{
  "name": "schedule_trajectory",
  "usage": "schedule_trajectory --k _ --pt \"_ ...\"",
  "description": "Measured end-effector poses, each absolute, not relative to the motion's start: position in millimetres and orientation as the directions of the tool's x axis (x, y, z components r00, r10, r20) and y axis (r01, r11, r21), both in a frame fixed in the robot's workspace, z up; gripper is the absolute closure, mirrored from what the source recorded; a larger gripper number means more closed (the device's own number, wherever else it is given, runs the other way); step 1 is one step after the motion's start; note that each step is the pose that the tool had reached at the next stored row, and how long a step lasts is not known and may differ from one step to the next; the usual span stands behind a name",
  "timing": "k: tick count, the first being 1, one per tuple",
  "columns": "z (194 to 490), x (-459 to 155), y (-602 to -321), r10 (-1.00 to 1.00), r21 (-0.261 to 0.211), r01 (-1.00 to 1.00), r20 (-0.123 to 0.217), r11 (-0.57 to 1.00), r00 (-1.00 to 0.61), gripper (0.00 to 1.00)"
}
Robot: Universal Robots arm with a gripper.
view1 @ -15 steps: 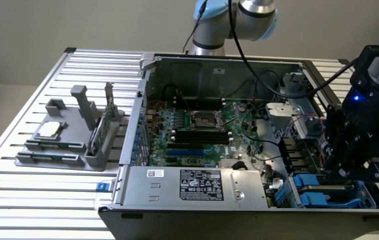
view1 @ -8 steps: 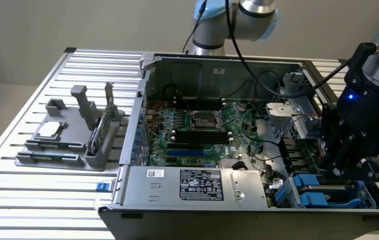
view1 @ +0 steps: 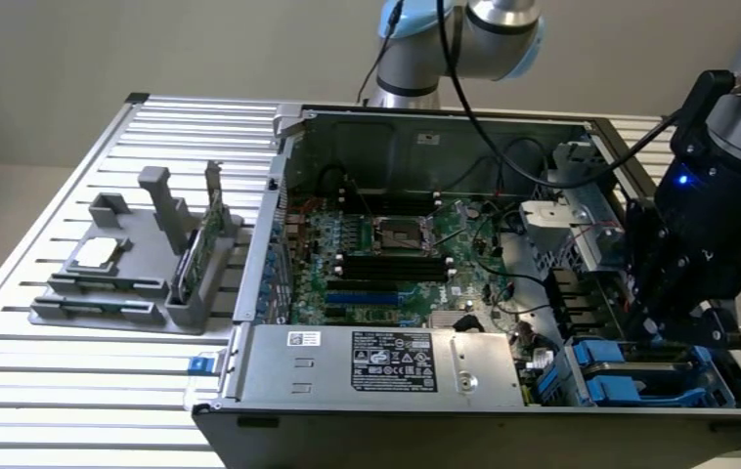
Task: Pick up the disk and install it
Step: 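Insert the second disk wire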
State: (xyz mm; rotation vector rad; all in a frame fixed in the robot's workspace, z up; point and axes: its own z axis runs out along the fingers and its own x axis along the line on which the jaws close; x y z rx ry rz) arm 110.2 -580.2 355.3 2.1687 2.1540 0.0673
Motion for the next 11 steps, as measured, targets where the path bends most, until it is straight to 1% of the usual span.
schedule_trajectory --k 11 --pt "355.6 106.3 -580.2 1.0 0.09 0.996 -0.027 -0.006 0.008 0.84"
